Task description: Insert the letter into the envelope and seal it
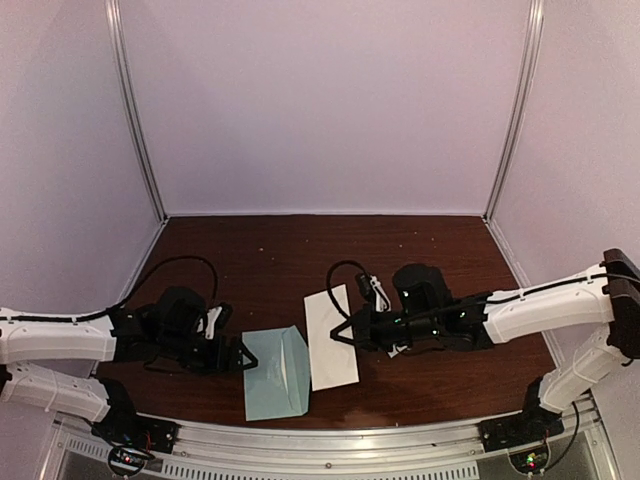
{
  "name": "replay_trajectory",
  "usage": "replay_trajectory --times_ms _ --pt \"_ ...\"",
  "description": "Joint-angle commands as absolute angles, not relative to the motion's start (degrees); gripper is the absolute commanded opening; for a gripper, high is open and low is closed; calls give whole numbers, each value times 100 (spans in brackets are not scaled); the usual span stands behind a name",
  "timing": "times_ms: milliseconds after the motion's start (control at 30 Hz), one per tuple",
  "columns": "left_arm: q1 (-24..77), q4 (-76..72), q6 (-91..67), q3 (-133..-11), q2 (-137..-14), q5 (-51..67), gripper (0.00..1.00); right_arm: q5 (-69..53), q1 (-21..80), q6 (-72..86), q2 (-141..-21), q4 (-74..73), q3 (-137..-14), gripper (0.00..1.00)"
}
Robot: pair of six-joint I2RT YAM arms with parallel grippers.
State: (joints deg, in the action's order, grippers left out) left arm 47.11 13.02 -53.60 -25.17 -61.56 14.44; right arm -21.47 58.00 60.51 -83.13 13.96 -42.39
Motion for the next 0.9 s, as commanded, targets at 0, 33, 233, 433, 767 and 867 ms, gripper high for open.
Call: replay_trajectory --times_ms 0,33,233,433,767,867 --pt "4632 1278 -5676 -2161 -5714 1705 73 -2350 5896 6465 -8732 1240 -4398 0" --pt "4611 1203 -5730 -2066 -5643 1705 71 -2382 5905 6476 -8847 1239 -4445 0" --pt "4478 743 -5864 -1670 -5494 1791 63 -2619 5919 6403 -9523 980 -4994 0" --pt "4388 411 -5798 -1582 -5705 1851 57 -2692 5940 6464 -9872 941 -5226 0" --pt "4289 229 -5613 -1618 -6063 1856 50 -2515 5941 6475 -10361 908 -5477 0" --pt "4281 192 -5615 -1588 -6080 1841 49 -2553 5941 6444 -10467 932 -5524 0"
